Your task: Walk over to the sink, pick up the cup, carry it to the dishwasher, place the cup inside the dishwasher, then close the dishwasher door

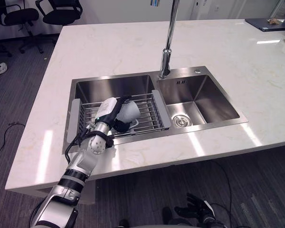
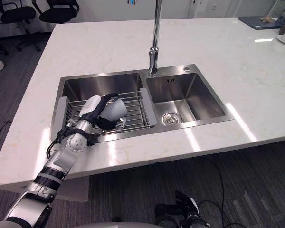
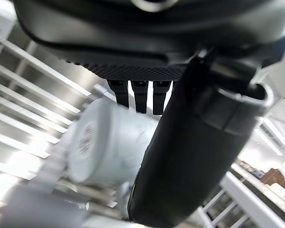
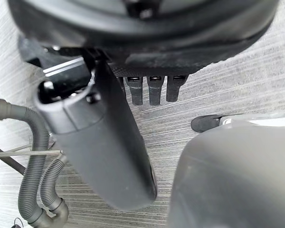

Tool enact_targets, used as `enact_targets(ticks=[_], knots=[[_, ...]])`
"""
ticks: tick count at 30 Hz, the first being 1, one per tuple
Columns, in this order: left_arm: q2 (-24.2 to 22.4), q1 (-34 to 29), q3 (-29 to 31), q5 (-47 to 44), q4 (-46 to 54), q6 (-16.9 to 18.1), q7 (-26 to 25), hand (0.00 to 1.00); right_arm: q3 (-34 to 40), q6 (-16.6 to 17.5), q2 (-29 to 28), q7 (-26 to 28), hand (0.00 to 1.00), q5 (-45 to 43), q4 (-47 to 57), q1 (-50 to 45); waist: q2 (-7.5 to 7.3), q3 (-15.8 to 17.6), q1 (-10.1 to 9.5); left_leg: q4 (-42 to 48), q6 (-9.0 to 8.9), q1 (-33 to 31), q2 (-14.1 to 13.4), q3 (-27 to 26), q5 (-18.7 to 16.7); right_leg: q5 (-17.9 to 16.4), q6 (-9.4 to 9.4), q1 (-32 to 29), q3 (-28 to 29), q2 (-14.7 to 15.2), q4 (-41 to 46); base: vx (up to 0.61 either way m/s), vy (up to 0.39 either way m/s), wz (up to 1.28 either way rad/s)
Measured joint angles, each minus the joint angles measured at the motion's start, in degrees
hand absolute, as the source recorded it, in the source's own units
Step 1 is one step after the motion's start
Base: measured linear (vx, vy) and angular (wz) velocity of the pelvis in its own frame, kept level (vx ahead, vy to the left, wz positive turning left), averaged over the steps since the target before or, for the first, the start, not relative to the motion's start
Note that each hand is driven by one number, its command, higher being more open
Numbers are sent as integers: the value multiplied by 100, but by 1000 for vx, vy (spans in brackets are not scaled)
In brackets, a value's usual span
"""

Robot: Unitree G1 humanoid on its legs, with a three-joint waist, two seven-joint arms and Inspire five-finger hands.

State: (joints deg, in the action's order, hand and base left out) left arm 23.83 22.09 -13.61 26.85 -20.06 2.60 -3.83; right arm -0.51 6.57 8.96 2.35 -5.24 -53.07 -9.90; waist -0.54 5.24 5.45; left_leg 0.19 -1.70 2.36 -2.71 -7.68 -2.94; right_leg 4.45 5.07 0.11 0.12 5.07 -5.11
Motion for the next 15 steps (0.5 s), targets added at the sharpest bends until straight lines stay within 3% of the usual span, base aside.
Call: enact_targets(ticks=[15], knots=[[-1, -90, 256, -214, -79, -87, 188, 90, -7, -21, 11, 28, 90, 42, 1, -6, -3, 6, -11, -7, -1, 6, -3, -3, -1, 0, 0, 1, 1, -1, -2, 0, 0, 0]])
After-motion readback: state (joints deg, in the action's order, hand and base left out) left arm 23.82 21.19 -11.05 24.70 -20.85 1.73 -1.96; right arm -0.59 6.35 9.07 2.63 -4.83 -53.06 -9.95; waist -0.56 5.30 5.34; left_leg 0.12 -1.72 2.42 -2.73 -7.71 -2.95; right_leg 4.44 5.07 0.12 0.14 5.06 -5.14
